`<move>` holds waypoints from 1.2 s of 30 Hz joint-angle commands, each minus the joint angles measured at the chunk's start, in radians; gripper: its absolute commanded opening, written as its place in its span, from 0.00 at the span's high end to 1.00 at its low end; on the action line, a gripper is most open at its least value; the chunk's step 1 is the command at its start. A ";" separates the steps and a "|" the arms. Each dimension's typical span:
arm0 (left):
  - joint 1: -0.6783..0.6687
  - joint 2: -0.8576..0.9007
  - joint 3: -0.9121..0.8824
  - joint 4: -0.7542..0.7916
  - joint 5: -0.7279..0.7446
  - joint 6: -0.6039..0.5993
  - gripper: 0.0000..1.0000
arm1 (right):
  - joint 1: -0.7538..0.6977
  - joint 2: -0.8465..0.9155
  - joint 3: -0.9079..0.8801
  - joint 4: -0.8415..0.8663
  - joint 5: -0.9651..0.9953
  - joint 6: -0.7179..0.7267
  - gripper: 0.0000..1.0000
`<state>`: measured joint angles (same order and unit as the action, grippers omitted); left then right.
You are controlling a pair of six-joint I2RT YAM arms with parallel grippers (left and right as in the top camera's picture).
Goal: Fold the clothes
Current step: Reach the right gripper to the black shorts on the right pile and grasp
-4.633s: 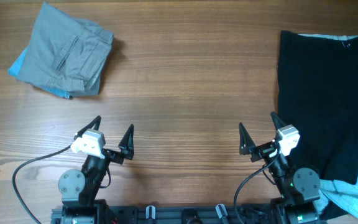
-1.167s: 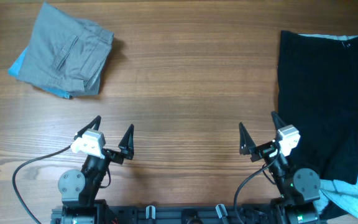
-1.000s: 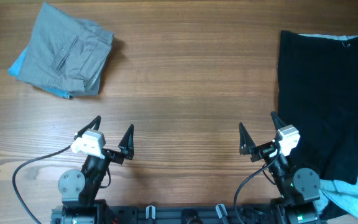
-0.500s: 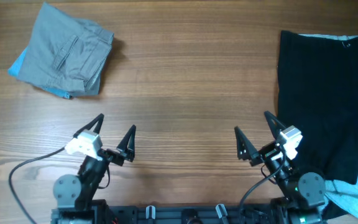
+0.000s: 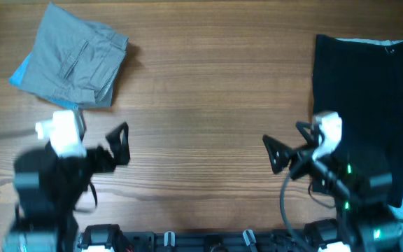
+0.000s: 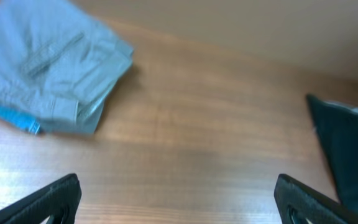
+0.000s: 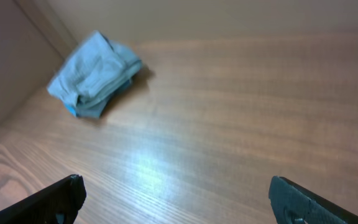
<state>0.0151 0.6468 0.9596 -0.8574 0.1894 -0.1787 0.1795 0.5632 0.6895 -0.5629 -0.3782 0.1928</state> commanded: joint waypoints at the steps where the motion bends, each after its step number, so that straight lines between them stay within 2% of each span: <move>1: 0.006 0.235 0.168 -0.112 -0.034 0.018 0.00 | -0.003 0.187 0.153 -0.045 -0.038 -0.008 0.00; 4: 0.006 0.360 0.249 -0.158 -0.023 0.015 0.00 | -0.003 0.350 0.262 -0.052 -0.152 -0.023 0.00; 6: 0.006 0.420 0.275 -0.160 0.013 -0.008 0.00 | -0.003 0.440 0.320 -0.053 -0.186 -0.092 0.00; 9: 0.006 0.461 0.279 -0.157 0.082 -0.012 0.00 | -0.017 0.569 0.396 -0.063 -0.060 -0.054 0.00; 13: 0.006 0.500 0.279 -0.175 0.091 -0.012 0.00 | -0.072 0.736 0.487 -0.136 0.192 0.034 0.00; 16: 0.006 0.507 0.279 -0.195 0.091 -0.012 0.00 | -0.132 0.823 0.522 -0.147 0.250 0.078 0.00; 21: 0.006 0.507 0.279 -0.198 0.091 -0.012 0.00 | -0.274 0.963 0.528 -0.019 0.277 0.074 0.00; 26: 0.006 0.507 0.279 -0.196 0.090 -0.008 0.02 | -0.343 1.073 0.528 0.142 0.278 0.009 0.02; 30: 0.006 0.507 0.279 -0.195 0.091 -0.008 0.04 | -0.372 1.159 0.528 0.290 0.278 0.020 0.16; 33: 0.006 0.507 0.279 -0.195 0.091 -0.008 0.05 | -0.373 1.240 0.528 0.361 0.278 0.027 0.21; 34: 0.006 0.507 0.279 -0.195 0.091 -0.008 0.05 | -0.373 1.265 0.528 0.365 0.279 0.040 0.22; 35: 0.006 0.507 0.278 -0.193 0.090 -0.008 0.05 | -0.373 1.305 0.528 0.364 0.297 0.067 0.16; 36: 0.006 0.507 0.279 -0.191 0.090 -0.008 0.04 | -0.373 1.327 0.528 0.365 0.318 0.082 0.15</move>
<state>0.0151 1.1515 1.2167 -1.0542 0.2619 -0.1818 -0.1936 1.8069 1.2011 -0.2012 -0.1097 0.2264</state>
